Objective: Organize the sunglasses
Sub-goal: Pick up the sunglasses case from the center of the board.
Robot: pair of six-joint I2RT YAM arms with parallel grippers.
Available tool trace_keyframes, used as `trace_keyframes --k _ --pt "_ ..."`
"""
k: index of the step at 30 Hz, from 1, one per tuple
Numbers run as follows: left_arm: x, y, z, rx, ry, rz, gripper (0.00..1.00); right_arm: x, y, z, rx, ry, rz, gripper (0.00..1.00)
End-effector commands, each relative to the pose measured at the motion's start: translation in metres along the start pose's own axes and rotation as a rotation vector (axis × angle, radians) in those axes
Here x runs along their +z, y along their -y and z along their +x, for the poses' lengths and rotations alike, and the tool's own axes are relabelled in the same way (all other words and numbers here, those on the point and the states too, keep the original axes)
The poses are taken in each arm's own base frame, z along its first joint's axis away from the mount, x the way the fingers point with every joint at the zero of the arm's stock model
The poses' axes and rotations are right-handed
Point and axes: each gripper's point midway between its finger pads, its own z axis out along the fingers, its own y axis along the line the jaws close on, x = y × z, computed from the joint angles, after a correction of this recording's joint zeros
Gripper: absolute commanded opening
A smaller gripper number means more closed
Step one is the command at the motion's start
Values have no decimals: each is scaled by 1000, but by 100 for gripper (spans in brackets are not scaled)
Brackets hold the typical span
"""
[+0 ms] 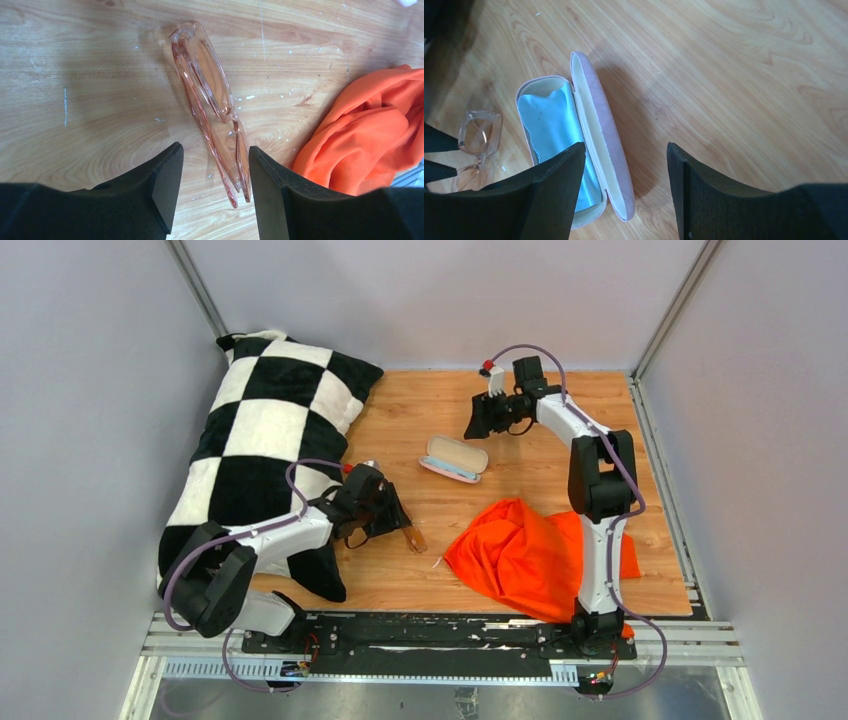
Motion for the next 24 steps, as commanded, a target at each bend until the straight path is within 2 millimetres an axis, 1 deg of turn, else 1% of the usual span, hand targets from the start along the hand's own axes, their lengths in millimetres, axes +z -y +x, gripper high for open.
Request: trace_keyframes --k 1,7,10,12,16,20,22,24 --pt "-5 -2 -6 24 40 -16 57 -2 -10 14 139 -9 -193 66" --pt "-1 2 -3 27 13 0 58 7 -13 38 209 -42 -273 65" --pt "0 3 -3 34 6 2 57 9 -17 48 227 -55 -299 62" --pt "0 3 -3 35 6 0 58 9 -18 50 236 -58 -305 56" --pt "2 4 -2 38 1 6 58 7 -23 49 248 -44 -326 43" --pt "3 3 -1 44 -4 1 58 5 -27 54 239 -45 -300 37" --pt "3 1 -1 47 -7 -6 58 4 -28 59 210 -57 -249 34" --pt "4 1 -1 45 -9 -8 58 4 -30 63 174 -78 -179 29"
